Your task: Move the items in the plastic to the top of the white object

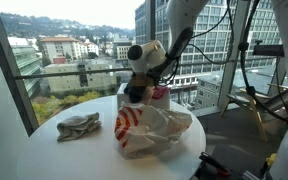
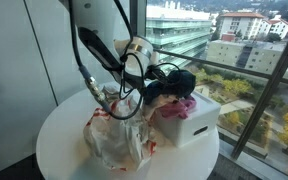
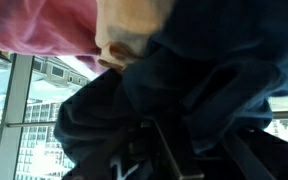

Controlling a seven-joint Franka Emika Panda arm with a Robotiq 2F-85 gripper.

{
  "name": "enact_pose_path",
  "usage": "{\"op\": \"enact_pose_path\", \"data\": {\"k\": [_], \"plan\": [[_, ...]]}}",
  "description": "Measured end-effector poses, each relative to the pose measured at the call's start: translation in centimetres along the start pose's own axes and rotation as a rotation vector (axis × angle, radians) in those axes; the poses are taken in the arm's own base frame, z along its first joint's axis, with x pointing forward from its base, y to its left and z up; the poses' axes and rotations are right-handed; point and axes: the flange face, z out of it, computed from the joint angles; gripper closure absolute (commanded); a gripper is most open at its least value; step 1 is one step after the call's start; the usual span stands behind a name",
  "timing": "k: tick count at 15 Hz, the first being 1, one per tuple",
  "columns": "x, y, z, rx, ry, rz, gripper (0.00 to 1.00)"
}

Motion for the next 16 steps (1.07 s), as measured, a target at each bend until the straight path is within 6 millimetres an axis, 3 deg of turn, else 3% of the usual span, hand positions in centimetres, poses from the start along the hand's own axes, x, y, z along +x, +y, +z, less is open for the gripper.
{"op": "enact_pose_path", "data": {"k": [3, 5, 9, 11, 16], "plan": [[-0.5, -0.2, -0.2, 0.018, -0.012, -0.005, 0.13], [0.6, -0.2, -2.3, 0.055, 0.005, -0.007, 0.01], [3.4, 1.7, -9.2, 0.131, 0.099, 0.010, 0.00], [3.6, 3.6, -12.4, 0.163, 0.090, 0.019, 0.00], [-0.5, 10.4, -18.6, 0.322, -0.119, -0.063, 0.00]]}}
